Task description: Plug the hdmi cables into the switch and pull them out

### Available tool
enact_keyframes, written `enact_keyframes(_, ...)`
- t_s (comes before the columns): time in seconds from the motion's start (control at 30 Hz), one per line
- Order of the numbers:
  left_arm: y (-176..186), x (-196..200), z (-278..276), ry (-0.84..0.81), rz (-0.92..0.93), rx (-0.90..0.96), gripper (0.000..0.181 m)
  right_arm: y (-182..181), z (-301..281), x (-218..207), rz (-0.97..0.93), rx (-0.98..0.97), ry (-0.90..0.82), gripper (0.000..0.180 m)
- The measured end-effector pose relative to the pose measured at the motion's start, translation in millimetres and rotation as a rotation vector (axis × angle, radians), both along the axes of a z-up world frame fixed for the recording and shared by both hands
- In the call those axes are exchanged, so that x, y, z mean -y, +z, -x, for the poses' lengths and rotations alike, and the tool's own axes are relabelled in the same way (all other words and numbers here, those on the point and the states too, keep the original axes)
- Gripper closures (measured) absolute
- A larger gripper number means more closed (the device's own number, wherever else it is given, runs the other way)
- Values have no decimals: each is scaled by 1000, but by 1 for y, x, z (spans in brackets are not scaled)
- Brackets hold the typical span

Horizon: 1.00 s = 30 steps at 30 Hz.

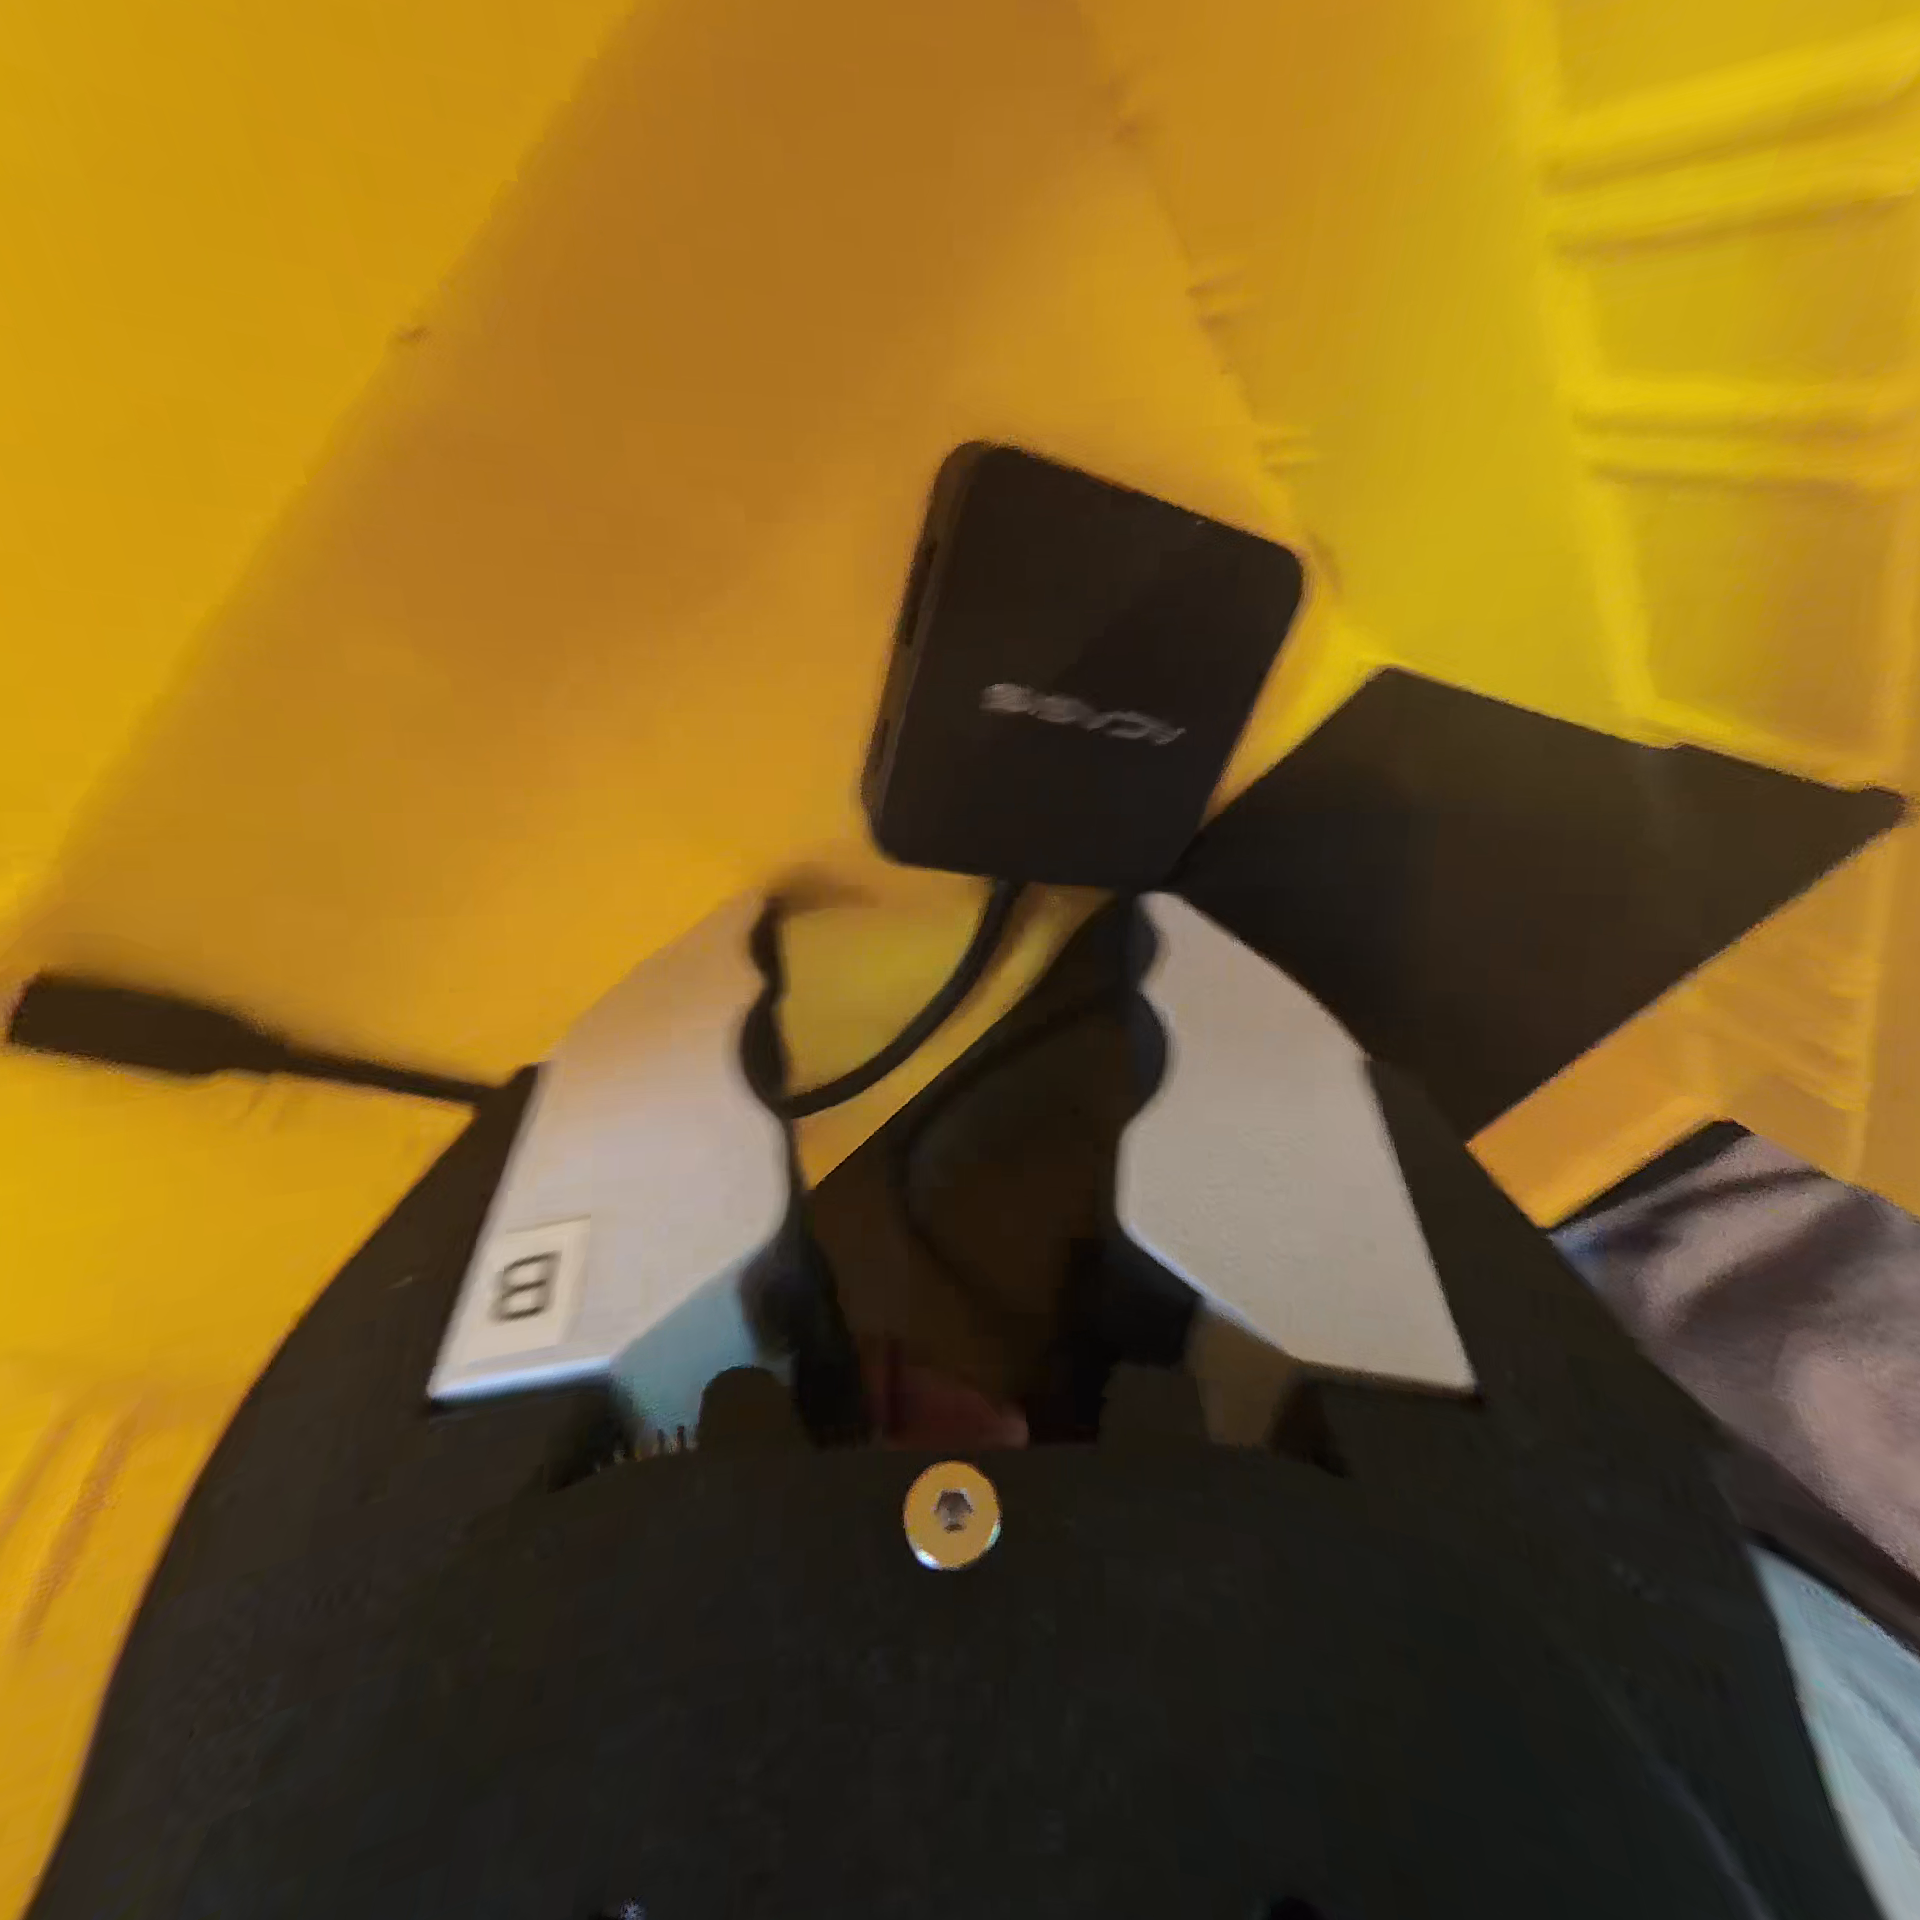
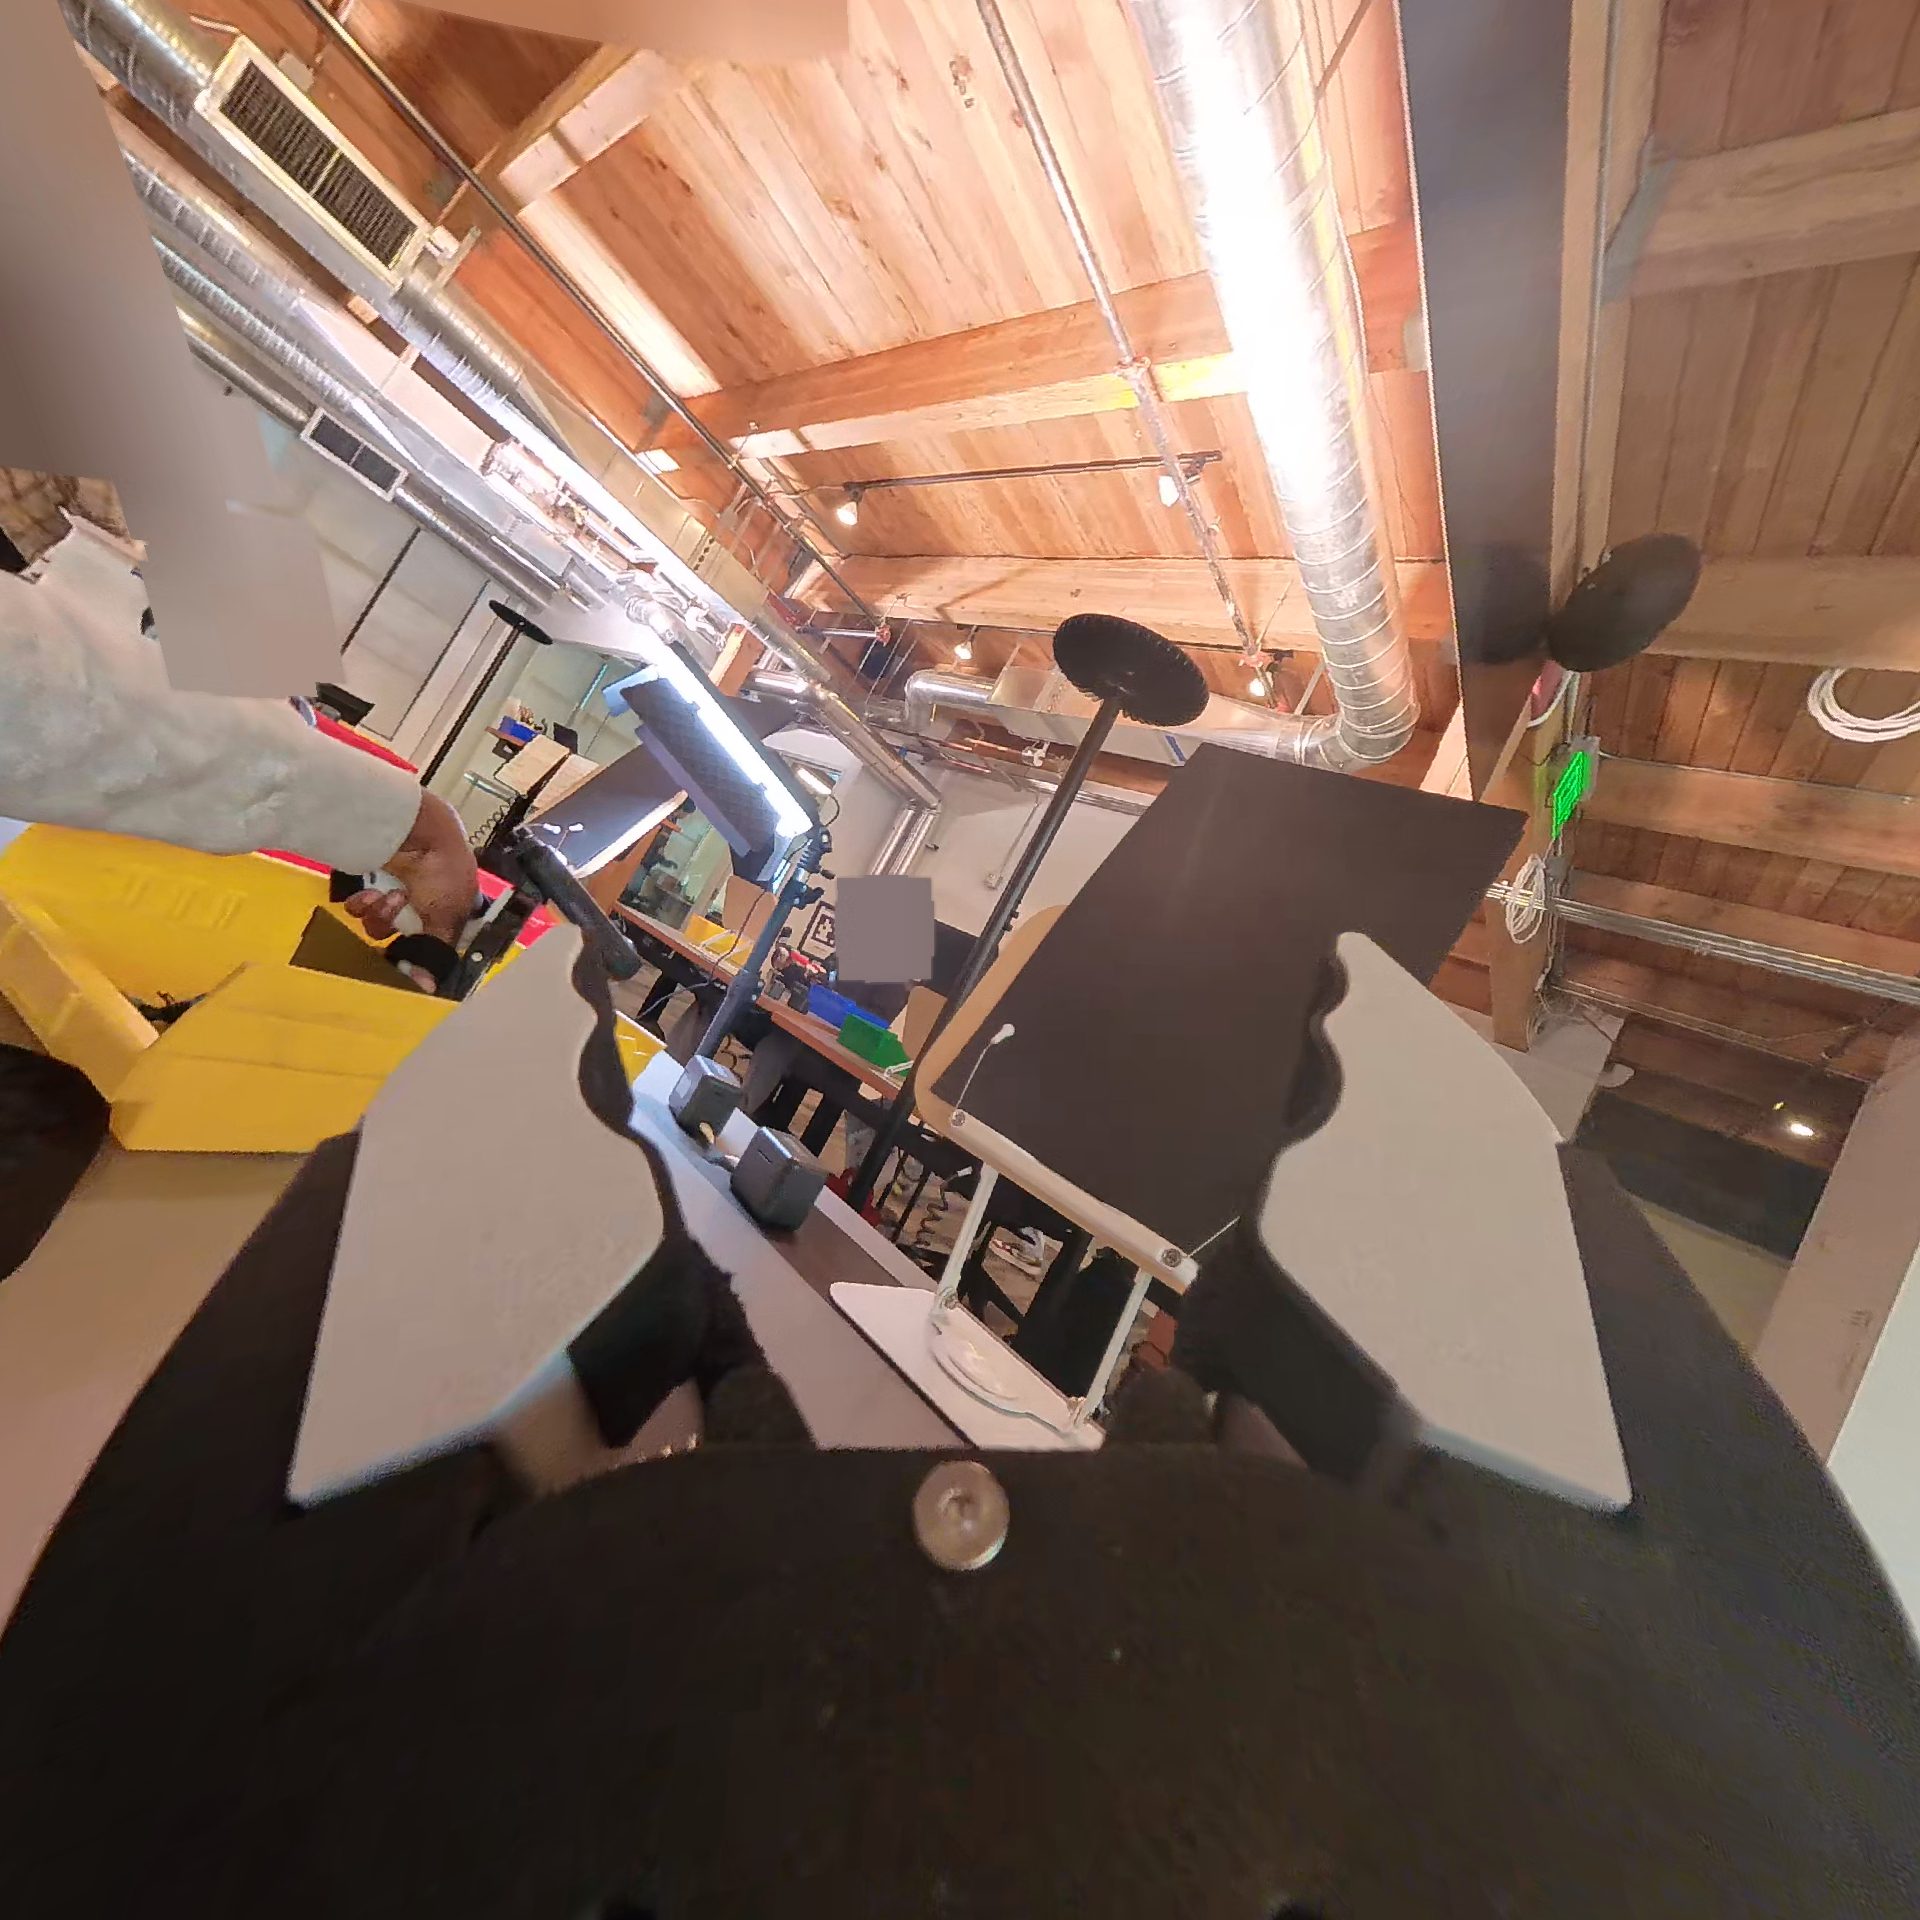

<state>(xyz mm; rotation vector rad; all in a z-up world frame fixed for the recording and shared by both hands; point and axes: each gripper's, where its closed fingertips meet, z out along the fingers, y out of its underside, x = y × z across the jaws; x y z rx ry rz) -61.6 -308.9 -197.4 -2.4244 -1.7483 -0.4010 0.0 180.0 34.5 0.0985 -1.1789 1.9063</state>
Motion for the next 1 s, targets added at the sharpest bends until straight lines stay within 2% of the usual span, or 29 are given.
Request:
enact_keyframes(0.03, -1, -8, 0, -13, -38, 9, 140, -1, 0, 2, -11, -1, -3, 55)
enact_keyframes(0.2, -1, -26, 12, -71, -75, -35, 160, -7, -2, 10, -56, -13, -15, 56)
enact_keyframes(0.27, 2, -20, 16, -121, -12, -91, 177, -8, -3, 12, -56, -9, -6, 56)
enact_keyframes(0.4, 12, -24, 5, -250, -45, -83, 177, -12, -4, 17, -68, 7, 19, 58)
enact_keyframes(0.53, 24, 3, 18, -289, 106, -157, 134, -16, -5, 25, -89, 0, 24, 58)
enact_keyframes(0.6, 34, 15, 24, -293, 148, -177, 106, -15, -7, 27, -83, -2, 37, 58)
enact_keyframes(0.67, 41, 29, 22, -314, 197, -151, 88, -14, -8, 28, -72, 5, 54, 58)
enact_keyframes(0.77, 50, 48, 21, -366, 266, -119, 88, -14, -7, 30, -65, 19, 61, 58)
enact_keyframes(0.87, 50, 53, 14, -463, 273, -55, 100, -14, -4, 31, -49, 42, 75, 58)
enact_keyframes(0.93, 44, 44, 19, -494, 245, -74, 101, -14, 0, 30, -35, 60, 82, 58)
enact_keyframes(1.0, 36, 18, 26, -480, 145, -110, 101, -15, 4, 30, -28, 77, 83, 58)
